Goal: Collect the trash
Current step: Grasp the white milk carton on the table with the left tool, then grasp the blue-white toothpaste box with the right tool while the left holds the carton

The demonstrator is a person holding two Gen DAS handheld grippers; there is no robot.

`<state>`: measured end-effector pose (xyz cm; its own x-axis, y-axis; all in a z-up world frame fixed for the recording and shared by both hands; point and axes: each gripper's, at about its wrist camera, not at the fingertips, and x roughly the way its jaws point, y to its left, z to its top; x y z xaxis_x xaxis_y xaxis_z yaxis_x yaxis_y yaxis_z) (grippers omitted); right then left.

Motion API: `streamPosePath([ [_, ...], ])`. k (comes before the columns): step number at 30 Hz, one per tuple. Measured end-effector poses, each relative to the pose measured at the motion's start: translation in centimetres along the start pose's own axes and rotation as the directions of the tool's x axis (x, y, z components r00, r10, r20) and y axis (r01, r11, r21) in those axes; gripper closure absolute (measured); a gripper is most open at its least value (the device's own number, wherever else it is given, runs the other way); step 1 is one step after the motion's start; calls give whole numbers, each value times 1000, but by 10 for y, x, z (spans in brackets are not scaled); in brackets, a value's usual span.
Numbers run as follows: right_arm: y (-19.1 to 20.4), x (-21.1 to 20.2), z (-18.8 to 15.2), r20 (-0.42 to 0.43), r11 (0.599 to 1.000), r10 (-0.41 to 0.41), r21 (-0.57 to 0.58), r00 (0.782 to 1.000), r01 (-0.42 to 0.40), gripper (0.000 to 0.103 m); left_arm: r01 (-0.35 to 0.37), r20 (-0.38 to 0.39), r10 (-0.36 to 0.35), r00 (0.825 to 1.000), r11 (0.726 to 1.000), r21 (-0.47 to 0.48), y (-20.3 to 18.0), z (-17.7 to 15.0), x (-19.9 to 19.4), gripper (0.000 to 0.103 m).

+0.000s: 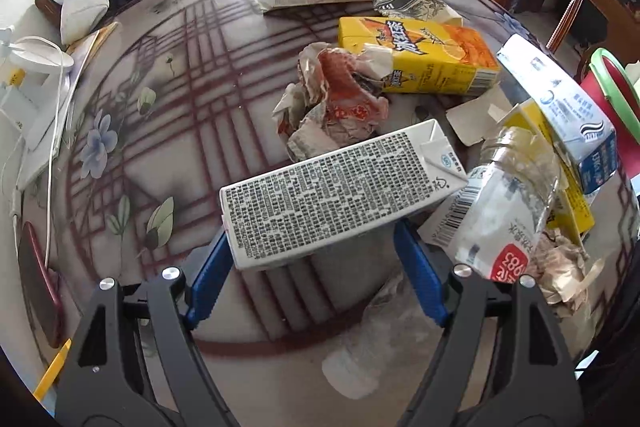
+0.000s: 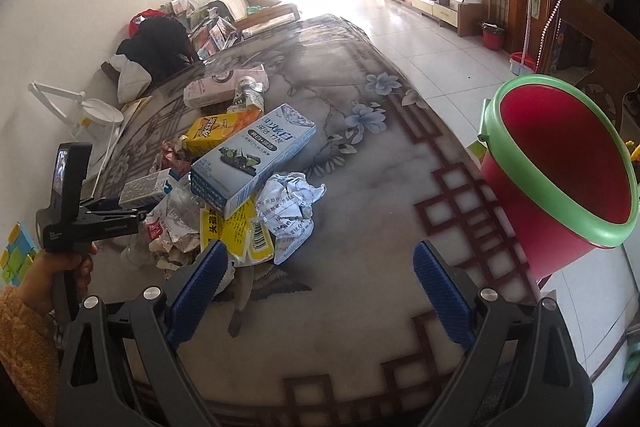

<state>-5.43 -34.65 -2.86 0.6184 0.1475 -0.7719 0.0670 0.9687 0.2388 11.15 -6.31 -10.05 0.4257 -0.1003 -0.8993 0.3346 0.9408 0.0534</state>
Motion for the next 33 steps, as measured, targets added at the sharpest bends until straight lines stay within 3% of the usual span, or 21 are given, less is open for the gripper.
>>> streamPosePath([
  [1, 0, 0, 0, -2, 1000, 1, 1, 1000, -1, 12, 7, 1, -7, 1000, 1000, -2, 0, 0, 0, 37],
  [2, 0, 0, -1, -4, 1000, 2, 3, 1000, -2, 12, 10, -1, -10, 1000, 1000, -1, -1, -1, -1, 52],
  [4, 0, 0, -1, -5, 1000, 5, 6, 1000, -5, 12, 25, -2, -25, 1000, 1000, -11, -2, -3, -3, 68],
  [9, -1, 0, -2, -6, 1000, 15, 16, 1000, -15, 12, 131, 42, -127, 991, 985, -113, 2, -11, -21, 96],
  [12, 1, 2, -2, -14, 1000, 22, 20, 1000, -22, 12, 193, 109, -177, 978, 969, -152, 1, -16, -40, 103],
  [15, 3, 2, -3, -21, 1000, 23, 20, 1000, -22, 12, 196, 108, -180, 978, 968, -158, -1, -16, -42, 103],
  [16, 2, 3, -3, -21, 1000, 22, 20, 1000, -22, 12, 188, 102, -173, 980, 968, -165, 0, -16, -39, 101],
  [17, 3, 3, -4, -22, 1000, 21, 21, 1000, -21, 12, 185, 93, -171, 981, 967, -172, 1, -16, -36, 91],
  [18, 3, 3, -3, -22, 1000, 22, 21, 1000, -22, 12, 192, 92, -178, 980, 965, -178, 3, -16, -35, 71],
  [20, 4, 4, -4, -23, 1000, 22, 18, 999, -22, 12, 219, 102, -203, 974, 957, -192, 5, -14, -34, 42],
  [22, 6, 6, -4, -32, 1000, 23, 13, 999, -23, 12, 247, 111, -230, 967, 952, -179, 3, -7, -33, 39],
  [23, 8, 8, -5, -38, 1000, 26, 10, 999, -25, 12, 241, 115, -224, 968, 955, -171, 4, -4, -31, 33],
  [25, 12, 10, -7, -49, 1000, 28, -1, 998, -28, 12, 202, 125, -185, 975, 969, -140, 5, 7, -24, 31],
  [27, 17, 12, -8, -60, 999, 30, -16, 998, -31, 12, 220, 93, -210, 973, 968, -119, 6, 12, -13, 26],
  [29, 19, 13, -8, -63, 999, 29, -24, 998, -31, 12, 282, 77, -273, 959, 950, -134, 9, 12, -8, 26],
  [33, 19, 19, -8, -78, 999, 38, -7, 996, -39, 12, 277, 70, -270, 960, 952, -128, 7, 11, -8, 26],
])
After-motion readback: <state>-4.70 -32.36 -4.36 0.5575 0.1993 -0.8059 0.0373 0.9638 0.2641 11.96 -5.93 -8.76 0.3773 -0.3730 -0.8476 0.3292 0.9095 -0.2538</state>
